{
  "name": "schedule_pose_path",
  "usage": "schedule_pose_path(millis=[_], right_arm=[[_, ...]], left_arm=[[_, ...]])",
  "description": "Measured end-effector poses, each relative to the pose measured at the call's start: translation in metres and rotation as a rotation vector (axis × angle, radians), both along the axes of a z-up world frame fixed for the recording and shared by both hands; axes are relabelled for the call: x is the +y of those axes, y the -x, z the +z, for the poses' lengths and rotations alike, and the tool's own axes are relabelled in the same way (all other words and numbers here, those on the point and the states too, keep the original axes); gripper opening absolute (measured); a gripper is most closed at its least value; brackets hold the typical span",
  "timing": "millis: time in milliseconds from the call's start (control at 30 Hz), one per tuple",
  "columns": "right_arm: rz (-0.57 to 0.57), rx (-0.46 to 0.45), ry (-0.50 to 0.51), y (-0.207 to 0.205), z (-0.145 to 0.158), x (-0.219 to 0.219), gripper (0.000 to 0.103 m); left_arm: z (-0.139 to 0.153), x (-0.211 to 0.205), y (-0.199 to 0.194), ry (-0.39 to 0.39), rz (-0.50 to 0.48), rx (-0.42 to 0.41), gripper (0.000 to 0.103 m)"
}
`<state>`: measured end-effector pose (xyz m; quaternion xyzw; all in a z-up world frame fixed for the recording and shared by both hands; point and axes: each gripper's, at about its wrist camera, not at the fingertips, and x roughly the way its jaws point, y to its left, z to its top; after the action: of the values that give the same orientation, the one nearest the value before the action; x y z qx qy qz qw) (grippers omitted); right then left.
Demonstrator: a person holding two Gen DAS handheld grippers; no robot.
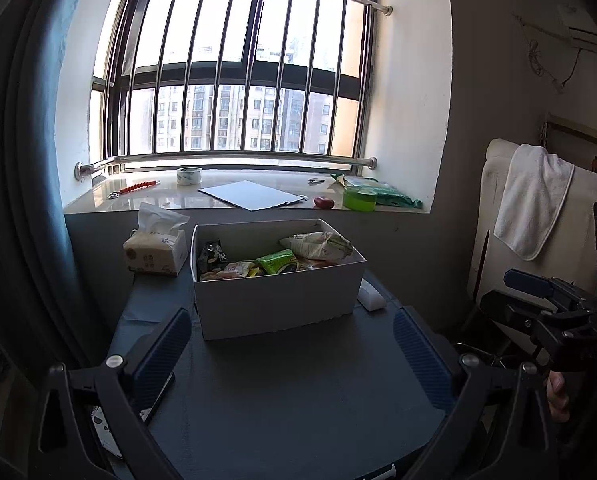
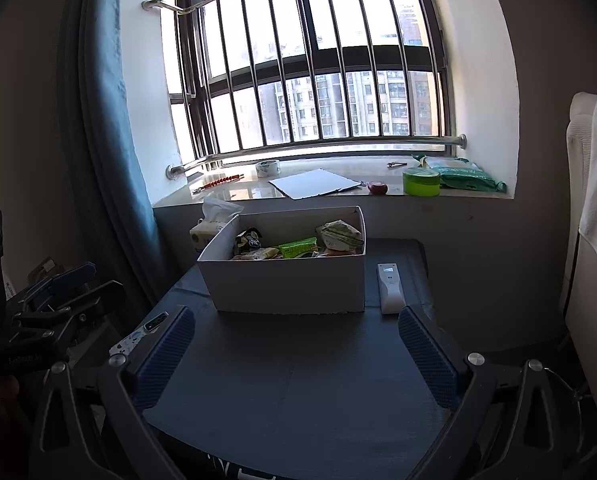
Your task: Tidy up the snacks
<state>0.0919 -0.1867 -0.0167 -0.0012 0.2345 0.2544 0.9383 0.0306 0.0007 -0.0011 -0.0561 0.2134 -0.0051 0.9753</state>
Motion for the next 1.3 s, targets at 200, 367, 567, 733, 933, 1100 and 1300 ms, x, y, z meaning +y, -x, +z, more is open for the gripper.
schedule_pose_path(millis=[200,367,567,733,933,1100,1300], right_arm=[[0.008,-0.003,0.006,0.0011,0.0002,0.0024,0.103],[0.013,-0.005,0.006,0.0027,0.0009,0.0032,0.103],[0.013,-0.003,0.004,0.0015,0.0006,0.0024,0.103],[0.014,-0.003,0.003,0.0014,0.0004,0.0024,0.103],[0.015,-0.003,0.000,0.0020,-0.0008,0.0020,0.103],[0.015,-0.004,0.000,0.0023,-0.0010,0.0018,0.103],[0.016,-0.003,-0.001,0.0031,-0.0011,0.0017,0.103]], left_arm=[[-0.0012,0.0002,-0.0011,-0.001,0.000,0.003,0.103],[-0.0018,0.0002,-0.0013,-0.003,0.000,0.004,0.103],[-0.0030,0.0009,-0.0025,-0.004,-0.002,0.008,0.103],[-0.0036,0.0012,-0.0015,-0.004,-0.004,0.010,0.103],[-0.0038,0.0015,-0.0017,-0.004,-0.005,0.011,0.103],[-0.0037,0.0012,-0.0015,-0.011,-0.002,0.013,0.103],[-0.0036,0.0012,-0.0012,-0.012,0.001,0.014,0.103]])
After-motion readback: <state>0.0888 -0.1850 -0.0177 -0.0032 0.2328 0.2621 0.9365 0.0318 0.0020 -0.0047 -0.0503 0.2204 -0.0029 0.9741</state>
